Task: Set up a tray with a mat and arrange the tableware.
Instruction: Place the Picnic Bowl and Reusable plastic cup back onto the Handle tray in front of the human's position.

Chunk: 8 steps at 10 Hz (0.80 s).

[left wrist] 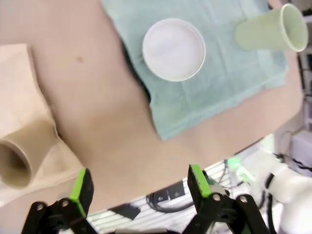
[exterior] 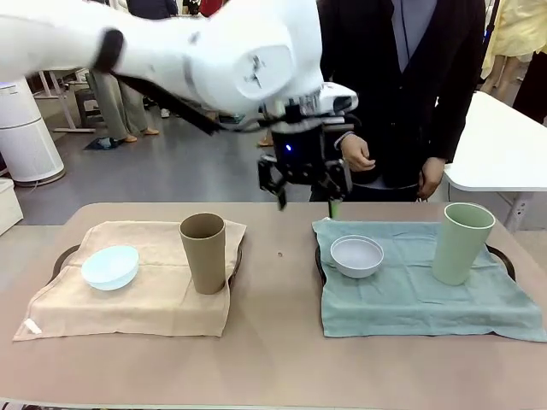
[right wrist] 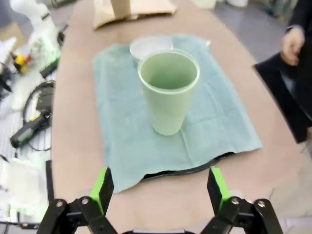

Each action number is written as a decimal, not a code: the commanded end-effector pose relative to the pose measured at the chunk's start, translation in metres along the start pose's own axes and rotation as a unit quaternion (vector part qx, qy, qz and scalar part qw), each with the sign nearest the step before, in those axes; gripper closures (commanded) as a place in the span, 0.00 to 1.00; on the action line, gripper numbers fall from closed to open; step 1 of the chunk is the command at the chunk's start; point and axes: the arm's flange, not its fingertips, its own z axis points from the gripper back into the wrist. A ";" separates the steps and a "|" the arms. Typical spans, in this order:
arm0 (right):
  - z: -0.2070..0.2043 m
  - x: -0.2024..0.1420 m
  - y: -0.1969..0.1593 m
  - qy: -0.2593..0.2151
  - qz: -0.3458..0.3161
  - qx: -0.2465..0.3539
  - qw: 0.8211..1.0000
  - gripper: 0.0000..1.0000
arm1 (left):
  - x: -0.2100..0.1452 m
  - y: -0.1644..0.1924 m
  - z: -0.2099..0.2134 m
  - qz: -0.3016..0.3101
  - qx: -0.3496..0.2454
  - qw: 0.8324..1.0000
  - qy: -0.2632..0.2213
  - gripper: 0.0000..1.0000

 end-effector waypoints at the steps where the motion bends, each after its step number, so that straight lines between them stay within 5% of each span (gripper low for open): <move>1: 0.020 0.057 0.048 0.014 -0.061 -0.007 0.998 0.00 | -0.017 0.007 0.014 0.009 0.030 0.999 -0.013 0.00; 3: 0.030 0.084 0.093 0.031 -0.051 -0.036 0.998 0.00 | -0.044 0.007 0.037 0.026 0.062 0.998 -0.004 0.00; 4: 0.034 0.091 0.122 0.018 0.017 -0.031 0.999 0.00 | -0.021 0.006 0.035 0.006 0.028 1.000 -0.007 0.00; 5: 0.049 0.084 0.075 0.020 -0.049 -0.035 0.998 0.00 | -0.021 0.006 0.035 0.006 0.028 1.000 -0.007 0.00; 8: 0.049 0.084 0.075 0.020 -0.049 -0.035 0.998 0.00 | -0.021 0.006 0.035 0.006 0.028 1.000 -0.007 0.00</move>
